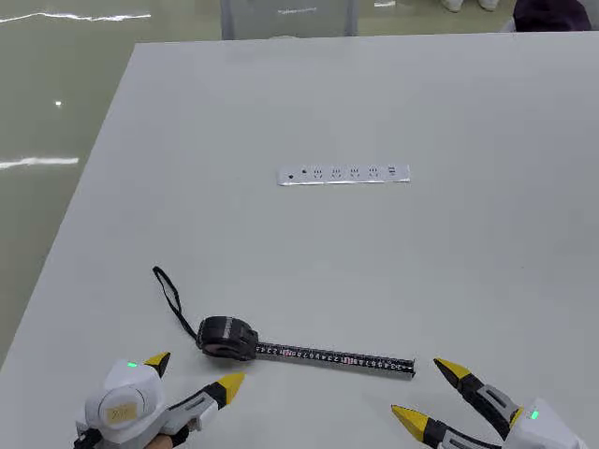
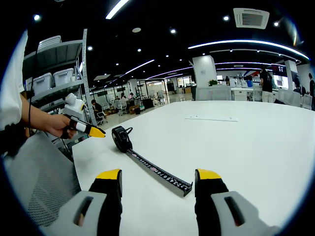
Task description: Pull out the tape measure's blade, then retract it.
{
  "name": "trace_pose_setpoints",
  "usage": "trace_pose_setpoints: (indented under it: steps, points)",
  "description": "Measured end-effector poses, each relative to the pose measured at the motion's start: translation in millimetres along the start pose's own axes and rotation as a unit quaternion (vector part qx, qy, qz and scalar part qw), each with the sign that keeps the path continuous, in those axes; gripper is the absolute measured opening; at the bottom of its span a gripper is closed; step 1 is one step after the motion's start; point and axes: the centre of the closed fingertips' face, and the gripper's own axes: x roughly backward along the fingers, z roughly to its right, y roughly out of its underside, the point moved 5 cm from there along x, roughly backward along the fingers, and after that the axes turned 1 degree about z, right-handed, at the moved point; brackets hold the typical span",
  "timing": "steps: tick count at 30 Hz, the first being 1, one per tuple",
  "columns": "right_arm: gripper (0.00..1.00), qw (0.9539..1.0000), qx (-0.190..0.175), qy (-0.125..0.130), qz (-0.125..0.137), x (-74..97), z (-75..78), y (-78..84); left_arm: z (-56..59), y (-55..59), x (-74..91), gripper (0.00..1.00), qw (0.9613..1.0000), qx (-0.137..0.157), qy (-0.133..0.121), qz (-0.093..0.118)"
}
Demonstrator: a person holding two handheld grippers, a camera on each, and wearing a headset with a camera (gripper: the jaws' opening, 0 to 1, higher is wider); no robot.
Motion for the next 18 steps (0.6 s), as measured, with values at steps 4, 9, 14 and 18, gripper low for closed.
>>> trace_pose_setpoints:
  steps: [4, 9, 14, 18]
  points:
    - [0.6, 1.0, 0.001, -0.001, 0.0, -1.7, 2.2, -0.8, 4.5, 1.0, -3.8, 0.77, 0.9999, 0.004, -0.008, -0.003]
    - [0.59, 1.0, 0.002, -0.002, 0.0, -3.1, 4.8, -0.7, 8.3, -0.5, -9.2, 0.79, 0.9998, 0.014, -0.015, -0.001]
    - [0.59, 1.0, 0.002, -0.003, -0.001, -3.6, 6.2, -1.2, 10.5, -3.3, -14.9, 0.8, 0.9994, 0.024, -0.024, 0.001]
    - [0.59, 1.0, 0.003, -0.003, 0.001, -4.0, 7.3, -2.0, 11.7, -5.7, -19.6, 0.8, 0.9992, 0.024, -0.03, 0.002]
